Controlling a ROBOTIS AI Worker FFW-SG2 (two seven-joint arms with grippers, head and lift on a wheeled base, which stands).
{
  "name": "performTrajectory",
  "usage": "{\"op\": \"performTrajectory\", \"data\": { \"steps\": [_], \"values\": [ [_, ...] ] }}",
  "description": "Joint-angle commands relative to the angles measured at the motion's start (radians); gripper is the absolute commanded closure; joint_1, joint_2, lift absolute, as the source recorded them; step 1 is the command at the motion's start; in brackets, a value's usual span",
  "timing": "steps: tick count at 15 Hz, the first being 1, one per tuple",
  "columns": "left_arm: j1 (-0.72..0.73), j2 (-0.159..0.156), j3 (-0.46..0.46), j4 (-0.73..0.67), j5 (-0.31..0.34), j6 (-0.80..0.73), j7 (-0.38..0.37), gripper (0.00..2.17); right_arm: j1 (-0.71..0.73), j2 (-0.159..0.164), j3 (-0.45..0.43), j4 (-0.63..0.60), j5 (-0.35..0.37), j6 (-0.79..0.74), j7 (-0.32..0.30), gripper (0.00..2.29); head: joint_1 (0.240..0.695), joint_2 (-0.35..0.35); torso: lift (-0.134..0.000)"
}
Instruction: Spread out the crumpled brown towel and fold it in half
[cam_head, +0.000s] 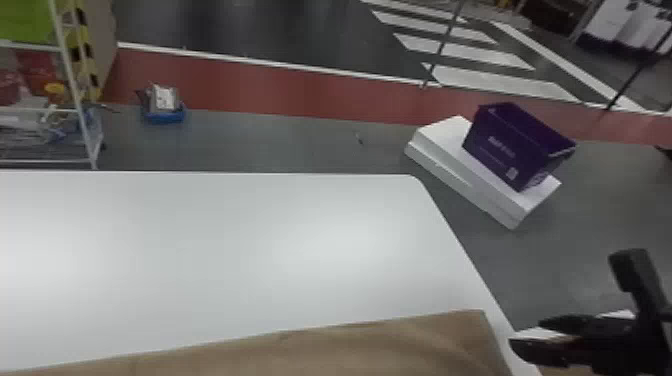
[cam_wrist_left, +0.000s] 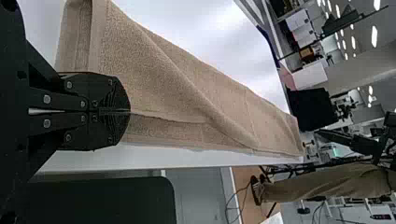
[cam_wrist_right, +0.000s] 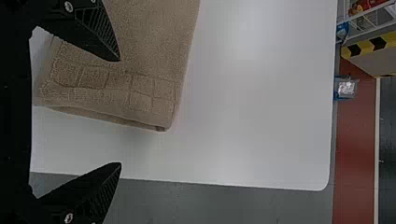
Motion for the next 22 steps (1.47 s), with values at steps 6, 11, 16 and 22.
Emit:
{"op": "performTrajectory", "data": {
  "steps": [6, 11, 16, 22],
  "values": [
    [0.019, 0.003, 0.029, -0.018, 0.006, 0.0, -0.067, 1.34, -0.001, 0.0, 0.021, 0.005, 0.01, -0.004, 0.003, 0.08, 0.695, -0.35, -0.124],
    [0.001, 0.003, 0.018, 0.012, -0.01, 0.003, -0.039, 0.07, 0.002, 0.003, 0.026, 0.003, 0.002, -0.001, 0.003, 0.08, 0.695, -0.35, -0.124],
    [-0.042, 0.0, 0.098, 0.019, 0.093, 0.07, 0.016, 0.06, -0.017, 0.022, 0.03, 0.002, -0.028, 0.017, 0.003, 0.09, 0.695, -0.35, -0.124],
    [-0.064, -0.022, 0.087, 0.008, 0.168, 0.165, 0.042, 0.06, -0.078, 0.038, 0.116, 0.084, -0.036, 0.036, -0.106, 0.09, 0.695, -0.26, -0.124]
  ]
}}
